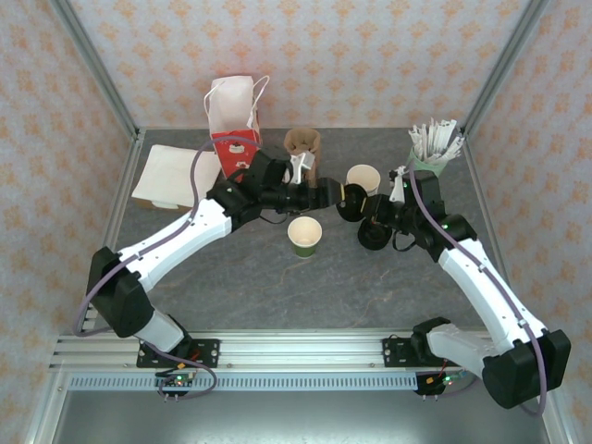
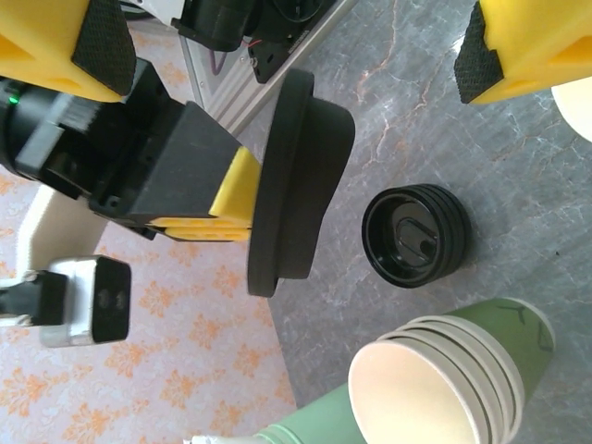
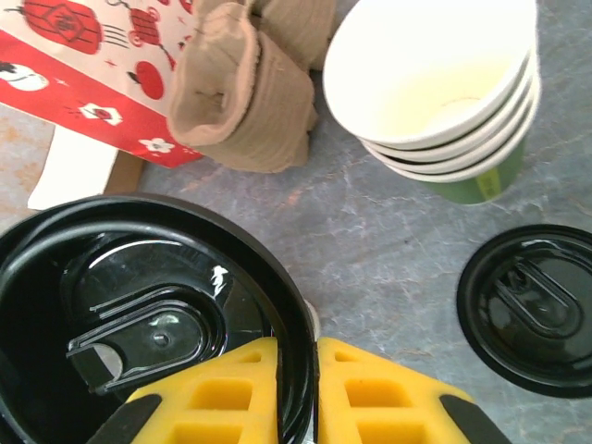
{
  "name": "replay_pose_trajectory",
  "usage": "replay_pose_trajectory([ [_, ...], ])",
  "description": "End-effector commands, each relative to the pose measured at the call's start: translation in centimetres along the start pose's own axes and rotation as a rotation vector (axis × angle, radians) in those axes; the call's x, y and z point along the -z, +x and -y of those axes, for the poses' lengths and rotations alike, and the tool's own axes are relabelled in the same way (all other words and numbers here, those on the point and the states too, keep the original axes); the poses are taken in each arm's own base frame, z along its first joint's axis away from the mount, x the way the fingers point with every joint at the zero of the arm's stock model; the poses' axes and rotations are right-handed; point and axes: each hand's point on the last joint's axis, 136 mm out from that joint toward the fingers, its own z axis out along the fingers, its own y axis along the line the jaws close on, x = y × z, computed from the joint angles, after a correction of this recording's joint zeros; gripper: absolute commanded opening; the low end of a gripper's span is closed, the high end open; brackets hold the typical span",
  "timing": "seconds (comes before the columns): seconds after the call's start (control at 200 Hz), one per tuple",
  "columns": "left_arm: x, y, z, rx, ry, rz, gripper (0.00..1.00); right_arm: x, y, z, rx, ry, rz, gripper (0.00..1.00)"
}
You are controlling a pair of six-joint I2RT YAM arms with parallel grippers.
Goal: Pack the takeout coffee
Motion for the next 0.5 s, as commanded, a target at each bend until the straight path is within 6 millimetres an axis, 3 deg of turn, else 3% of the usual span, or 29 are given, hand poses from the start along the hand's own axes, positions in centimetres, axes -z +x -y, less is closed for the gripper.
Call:
replay_pose_trajectory([
  [0.0, 0.0, -0.6, 2.3, -0.014, 0.063, 0.005, 0.92, 0.3, -0.4, -1.8, 0.012, -0.077, 0.031, 0.15],
  [0.165, -0.5, -0.5, 2.7, -0.016, 0.078, -0.004, 0.90, 0.5, -0.5, -3.1, 0.015, -0.137, 0.027, 0.14],
  [0.495, -0.6, -0.5, 3.3, -0.027, 0.096, -0.014, 0.66, 0.5, -0.1, -3.8, 0.014, -0.174, 0.001, 0.14],
])
